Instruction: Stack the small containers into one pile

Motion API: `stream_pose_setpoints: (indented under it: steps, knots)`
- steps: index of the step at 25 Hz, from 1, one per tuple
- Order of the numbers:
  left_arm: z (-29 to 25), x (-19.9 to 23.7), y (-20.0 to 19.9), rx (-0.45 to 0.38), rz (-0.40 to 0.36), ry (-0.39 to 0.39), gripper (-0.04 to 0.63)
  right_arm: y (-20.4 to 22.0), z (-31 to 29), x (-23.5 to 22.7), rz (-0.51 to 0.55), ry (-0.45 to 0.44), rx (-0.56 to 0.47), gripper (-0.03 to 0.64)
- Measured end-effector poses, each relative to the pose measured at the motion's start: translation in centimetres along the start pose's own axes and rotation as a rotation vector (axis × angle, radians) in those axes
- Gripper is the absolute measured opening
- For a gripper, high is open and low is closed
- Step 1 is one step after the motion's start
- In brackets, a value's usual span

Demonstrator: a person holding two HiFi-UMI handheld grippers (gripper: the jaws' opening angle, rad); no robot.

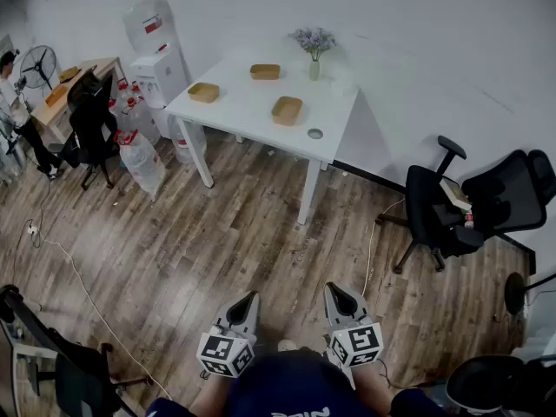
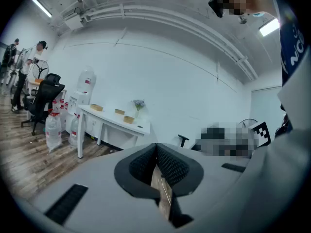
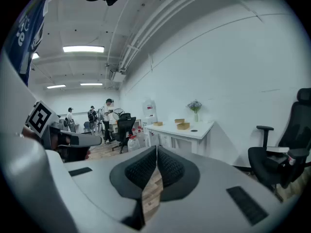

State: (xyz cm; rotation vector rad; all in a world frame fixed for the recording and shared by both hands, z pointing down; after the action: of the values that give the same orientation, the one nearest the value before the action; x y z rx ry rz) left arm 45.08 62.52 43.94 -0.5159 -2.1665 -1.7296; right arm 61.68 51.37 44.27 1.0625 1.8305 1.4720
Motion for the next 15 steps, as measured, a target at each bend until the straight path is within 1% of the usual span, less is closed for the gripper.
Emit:
stream_pose_setpoints:
  steps: [5, 8, 13, 15]
  knots:
    - [-0.7, 1.5, -1.8, -0.016, -0.030, 0.010, 0.018, -1.1, -2.0, 0.5, 0.039, 0.014, 0.004, 0.049]
    - [-1.3, 3.0, -2.9, -0.016, -0.033, 0.013, 0.018, -1.6, -3.7, 1.1, 0.044, 0.027, 0.015, 0.049]
    - [-2.0, 6.5, -4.5, 0.006, -0.034, 0.033, 0.018, -1.7, -6.7, 2.2, -0.063, 0.080, 0.020, 0.052]
    - [-2.4, 7.8, -5.2, 0.020, -0.043, 0.050, 0.018, -1.9, -8.0, 2.6, -0.081, 0.100, 0.027, 0.052]
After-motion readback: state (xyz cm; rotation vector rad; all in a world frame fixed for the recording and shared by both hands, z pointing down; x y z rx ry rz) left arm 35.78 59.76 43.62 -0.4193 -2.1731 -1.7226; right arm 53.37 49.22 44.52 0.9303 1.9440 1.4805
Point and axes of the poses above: the fingertips, and each gripper's own axes: z backward along the fingers, x to its left, y out of its underside, the point moved 4 cm from there along z, backward along the fingers, and after that the axes turned 10 degrees about z, right-handed, at the moved point
